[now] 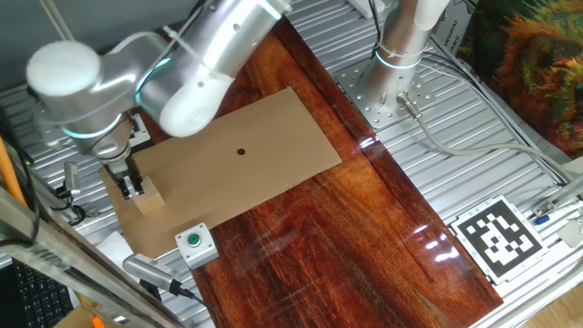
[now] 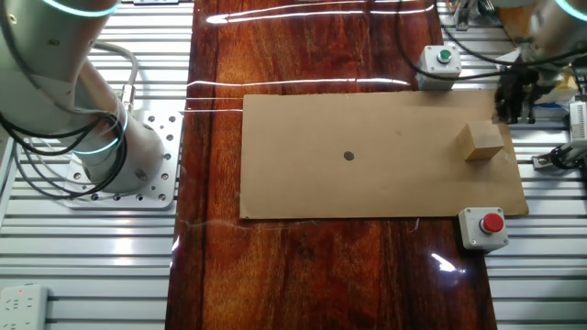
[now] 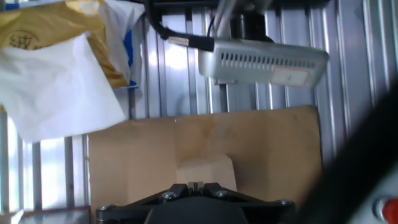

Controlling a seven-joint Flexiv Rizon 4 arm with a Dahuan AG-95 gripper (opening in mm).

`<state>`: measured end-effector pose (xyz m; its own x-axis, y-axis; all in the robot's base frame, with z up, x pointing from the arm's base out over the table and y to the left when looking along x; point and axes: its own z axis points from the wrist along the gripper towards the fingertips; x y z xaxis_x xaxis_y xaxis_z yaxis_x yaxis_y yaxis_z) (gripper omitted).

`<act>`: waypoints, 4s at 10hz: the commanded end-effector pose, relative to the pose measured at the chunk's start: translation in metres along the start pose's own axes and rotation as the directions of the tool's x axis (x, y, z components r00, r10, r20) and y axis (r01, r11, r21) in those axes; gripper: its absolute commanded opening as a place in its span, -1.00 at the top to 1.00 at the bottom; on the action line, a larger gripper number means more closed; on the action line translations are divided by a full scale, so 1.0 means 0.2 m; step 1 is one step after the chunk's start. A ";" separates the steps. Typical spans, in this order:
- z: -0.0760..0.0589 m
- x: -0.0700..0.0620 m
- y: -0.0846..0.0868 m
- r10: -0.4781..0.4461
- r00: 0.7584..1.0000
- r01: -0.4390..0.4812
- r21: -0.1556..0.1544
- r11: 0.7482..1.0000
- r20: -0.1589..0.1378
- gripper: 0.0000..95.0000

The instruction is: Hold a small block with the gripper and sweep it from left to right on the table

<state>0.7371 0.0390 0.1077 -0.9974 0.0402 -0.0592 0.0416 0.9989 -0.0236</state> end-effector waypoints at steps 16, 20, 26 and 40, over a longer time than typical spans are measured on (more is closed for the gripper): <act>0.08 0.00 -0.05 -0.043 0.999 0.043 -0.022 0.999 0.032 -1.00; 0.13 0.00 -0.06 -0.045 0.998 0.046 -0.022 0.999 0.042 -1.00; 0.15 0.00 -0.06 -0.044 0.998 0.045 -0.023 0.999 0.042 -1.00; 0.15 0.00 -0.06 -0.044 0.998 0.045 -0.023 0.999 0.042 -1.00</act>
<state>0.7388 0.0260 0.0782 -0.9950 -0.0051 -0.1002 -0.0048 1.0000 -0.0040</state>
